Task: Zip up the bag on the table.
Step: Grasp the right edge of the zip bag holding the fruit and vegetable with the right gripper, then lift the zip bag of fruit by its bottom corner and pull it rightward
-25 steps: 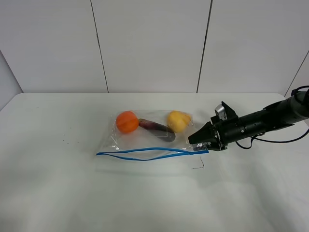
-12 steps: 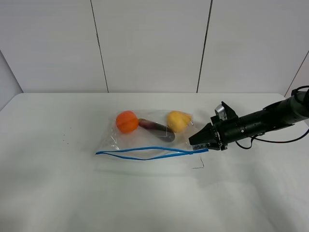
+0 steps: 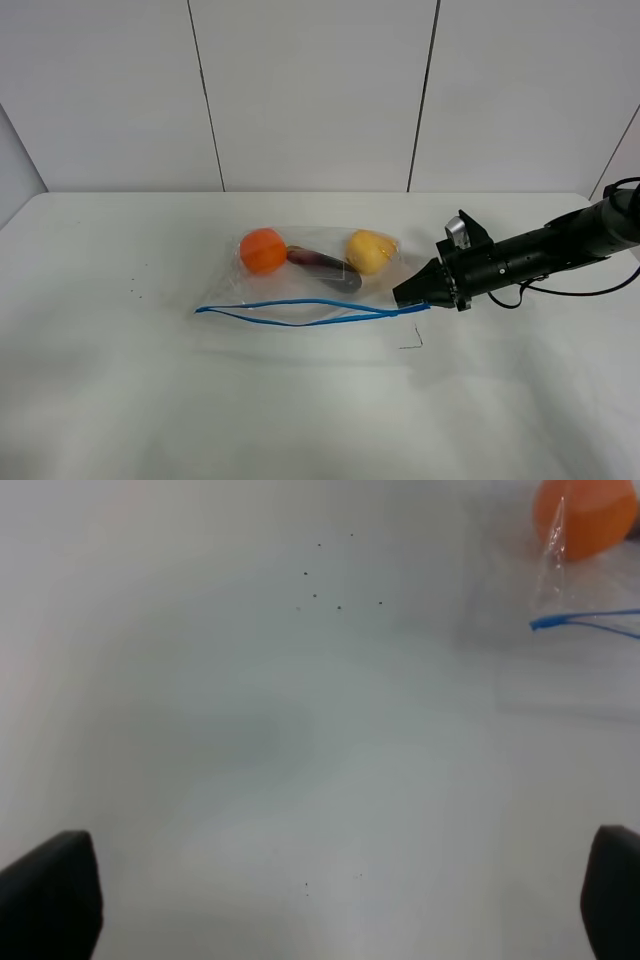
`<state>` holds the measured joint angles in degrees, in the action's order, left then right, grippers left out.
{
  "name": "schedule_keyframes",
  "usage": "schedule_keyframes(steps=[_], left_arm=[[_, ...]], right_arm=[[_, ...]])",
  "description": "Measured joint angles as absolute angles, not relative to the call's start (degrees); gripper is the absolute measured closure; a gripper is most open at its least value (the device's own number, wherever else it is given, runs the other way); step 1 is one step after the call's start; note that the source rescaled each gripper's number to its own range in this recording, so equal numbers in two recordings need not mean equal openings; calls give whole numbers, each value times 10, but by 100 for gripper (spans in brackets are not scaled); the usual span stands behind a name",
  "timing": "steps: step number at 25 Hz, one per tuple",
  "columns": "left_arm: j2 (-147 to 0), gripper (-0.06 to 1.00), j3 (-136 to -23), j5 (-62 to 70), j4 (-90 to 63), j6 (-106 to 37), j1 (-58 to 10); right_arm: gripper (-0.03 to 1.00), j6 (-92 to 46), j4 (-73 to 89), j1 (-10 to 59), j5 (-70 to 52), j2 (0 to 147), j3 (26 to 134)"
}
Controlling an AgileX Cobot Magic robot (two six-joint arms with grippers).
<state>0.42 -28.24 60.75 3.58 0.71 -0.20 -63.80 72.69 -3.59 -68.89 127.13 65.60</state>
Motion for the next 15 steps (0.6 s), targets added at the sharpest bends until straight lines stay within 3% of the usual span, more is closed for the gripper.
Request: schedule_keyframes(steps=[2, 15], left_arm=[[4, -6, -282, 607, 36, 7, -2], [4, -6, -282, 607, 36, 7, -2]], right_arm=[[97, -638, 727, -36, -689, 1271, 656], [97, -638, 727, -36, -689, 1271, 656]])
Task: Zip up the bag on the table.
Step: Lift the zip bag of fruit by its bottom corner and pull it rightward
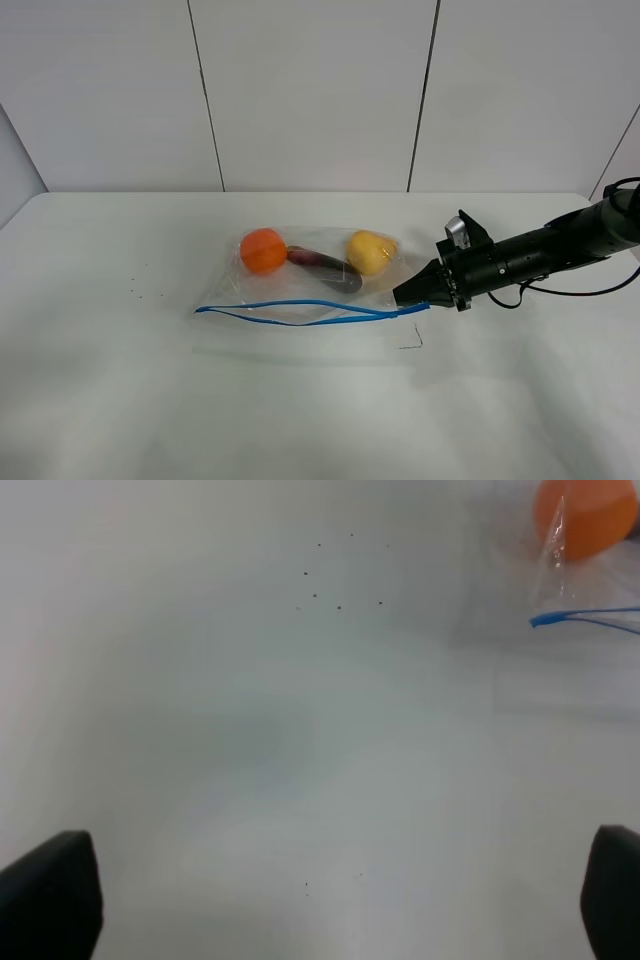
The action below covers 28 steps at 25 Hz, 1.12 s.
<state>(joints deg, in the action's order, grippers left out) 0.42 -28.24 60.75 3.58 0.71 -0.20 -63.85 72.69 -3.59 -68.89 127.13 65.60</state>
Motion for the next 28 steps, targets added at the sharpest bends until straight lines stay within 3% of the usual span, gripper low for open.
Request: schedule_keyframes(steps=[28], left_arm=[[4, -6, -282, 607, 39, 8, -2]], right_arm=[[97, -593, 700, -36, -688, 1163, 656]])
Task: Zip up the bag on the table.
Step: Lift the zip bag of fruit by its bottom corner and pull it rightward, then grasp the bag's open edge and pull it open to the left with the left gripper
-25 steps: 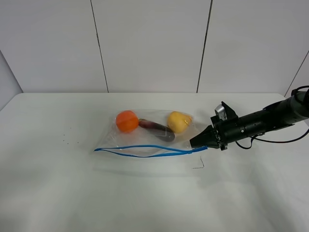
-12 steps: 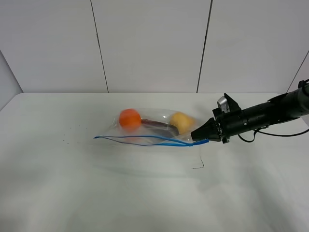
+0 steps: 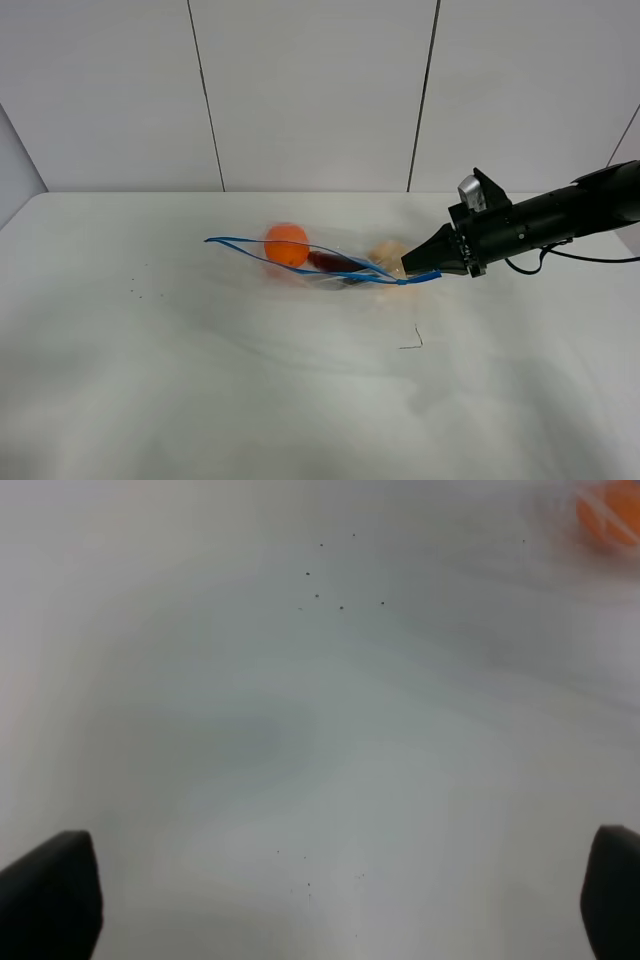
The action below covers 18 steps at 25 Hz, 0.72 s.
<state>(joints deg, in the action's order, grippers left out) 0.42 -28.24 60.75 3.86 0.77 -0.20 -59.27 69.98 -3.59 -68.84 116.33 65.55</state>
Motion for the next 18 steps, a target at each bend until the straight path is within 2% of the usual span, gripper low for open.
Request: schedule_keyframes(steps=[4, 8, 13, 18], left_arm=[[3, -5, -286, 605, 41, 11, -2], [-63, -5, -327, 590, 25, -32, -2], [-209, -4, -432, 538, 24, -133, -2], [-357, -2, -553, 499, 9, -172, -4]], right_arm=[[97, -590, 696, -36, -688, 1159, 656], [97, -579, 693, -36, -688, 1158, 656], [97, -577, 692, -36, -688, 1157, 656], [97, -577, 692, -36, -688, 1157, 656]])
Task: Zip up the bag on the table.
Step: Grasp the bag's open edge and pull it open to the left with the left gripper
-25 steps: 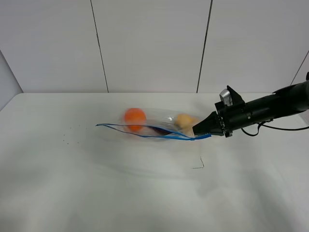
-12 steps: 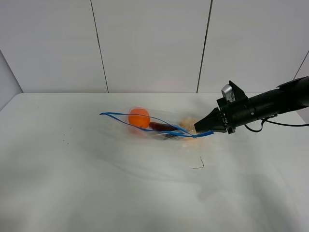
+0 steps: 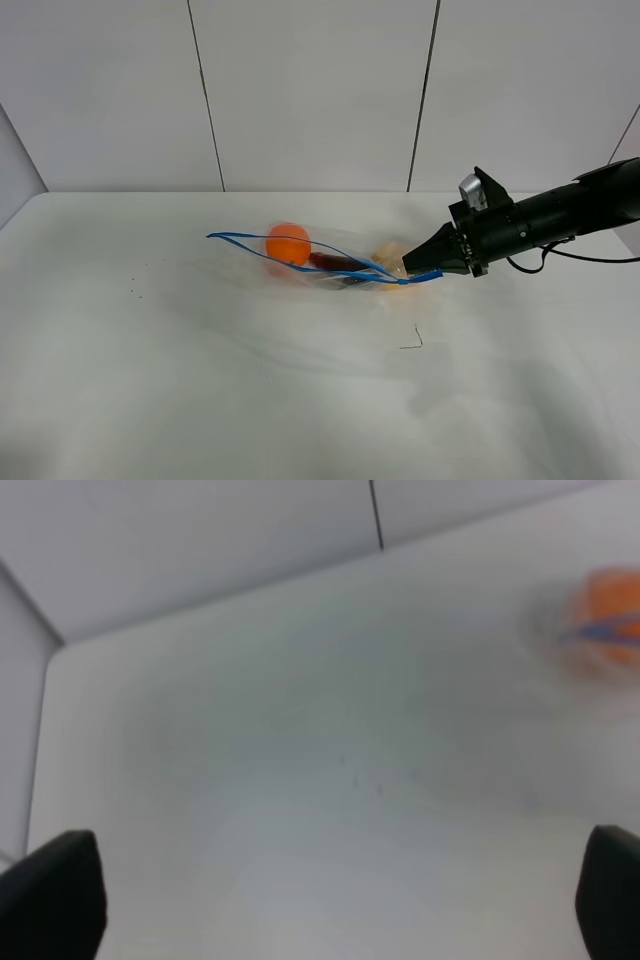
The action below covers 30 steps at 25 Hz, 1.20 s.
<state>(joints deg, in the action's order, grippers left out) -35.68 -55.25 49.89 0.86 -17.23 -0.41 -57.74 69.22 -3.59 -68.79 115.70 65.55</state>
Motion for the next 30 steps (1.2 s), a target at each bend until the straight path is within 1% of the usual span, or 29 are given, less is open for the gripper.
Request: schedule_keyframes(steps=[2, 6, 9, 13, 16, 19, 22, 26, 30], left_arm=[[-399, -1, -586, 494, 0, -186, -22], [-454, 0, -620, 490, 14, -207, -92], [-478, 1, -622, 490, 60, -201, -157], [-513, 1, -622, 490, 178, -149, -274], [-550, 1, -622, 492, 312, -93, -386], [-598, 1, -610, 492, 452, -24, -514], [-658, 1, -582, 492, 582, 59, -612], [-749, 1, -539, 492, 725, 213, -690], [-842, 1, -525, 494, 843, 337, -730]], right_arm=[[97, -577, 692, -36, -688, 1157, 656], [97, -577, 694, -36, -688, 1157, 656], [97, -577, 695, -36, -688, 1157, 656], [97, -577, 696, -36, -688, 1157, 656], [97, -574, 696, -36, -688, 1157, 656], [97, -568, 696, -36, -688, 1157, 656], [97, -563, 696, -36, -688, 1157, 656], [97, -560, 696, -36, -689, 1157, 656], [97, -554, 696, -36, -689, 1157, 656]])
